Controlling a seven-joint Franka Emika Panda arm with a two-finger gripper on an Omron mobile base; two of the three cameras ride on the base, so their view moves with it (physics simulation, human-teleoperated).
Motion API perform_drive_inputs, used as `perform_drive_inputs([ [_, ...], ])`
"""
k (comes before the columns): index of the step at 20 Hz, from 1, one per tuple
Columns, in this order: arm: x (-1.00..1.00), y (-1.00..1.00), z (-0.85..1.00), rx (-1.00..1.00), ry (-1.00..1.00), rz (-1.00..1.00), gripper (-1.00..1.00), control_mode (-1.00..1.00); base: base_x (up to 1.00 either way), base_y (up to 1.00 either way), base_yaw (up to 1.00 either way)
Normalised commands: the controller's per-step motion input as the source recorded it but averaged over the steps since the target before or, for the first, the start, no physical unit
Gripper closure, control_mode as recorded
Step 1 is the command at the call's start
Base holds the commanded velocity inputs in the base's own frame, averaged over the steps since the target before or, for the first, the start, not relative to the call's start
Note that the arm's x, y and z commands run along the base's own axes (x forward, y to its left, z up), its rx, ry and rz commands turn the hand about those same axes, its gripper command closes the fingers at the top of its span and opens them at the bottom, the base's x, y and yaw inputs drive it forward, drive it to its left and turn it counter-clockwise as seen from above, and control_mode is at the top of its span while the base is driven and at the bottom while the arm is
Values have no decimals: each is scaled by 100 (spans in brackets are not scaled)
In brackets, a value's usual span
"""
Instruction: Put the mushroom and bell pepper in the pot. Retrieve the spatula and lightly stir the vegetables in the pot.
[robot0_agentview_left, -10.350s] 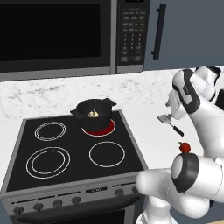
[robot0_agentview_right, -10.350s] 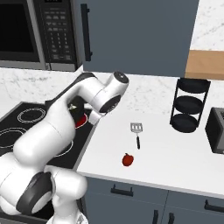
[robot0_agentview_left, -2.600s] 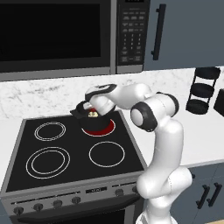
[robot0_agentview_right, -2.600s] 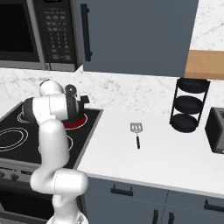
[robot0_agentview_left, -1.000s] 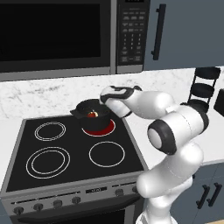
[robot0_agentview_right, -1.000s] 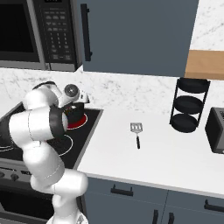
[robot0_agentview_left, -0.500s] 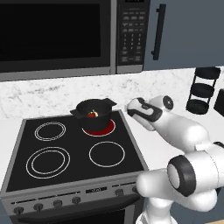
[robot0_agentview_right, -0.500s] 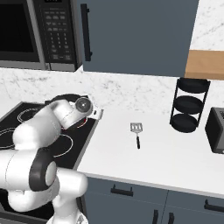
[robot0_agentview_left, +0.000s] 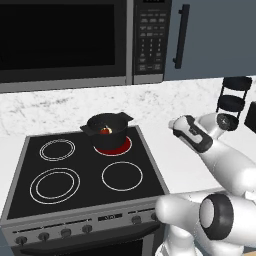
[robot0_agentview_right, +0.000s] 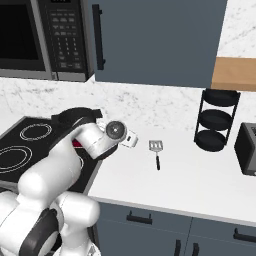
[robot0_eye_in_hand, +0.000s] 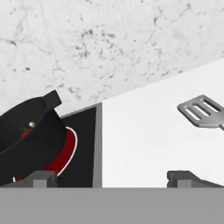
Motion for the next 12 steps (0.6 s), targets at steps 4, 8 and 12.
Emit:
perform_drive_inputs([
  [4,0,-100,25,0,17,-6,-100,-100,0,0,0],
  [8,-29,-89,-3,0,10,0,-100,-100,0,0,0],
  [12,-27,-64,-35,0,2,0,-100,-100,0,0,0],
])
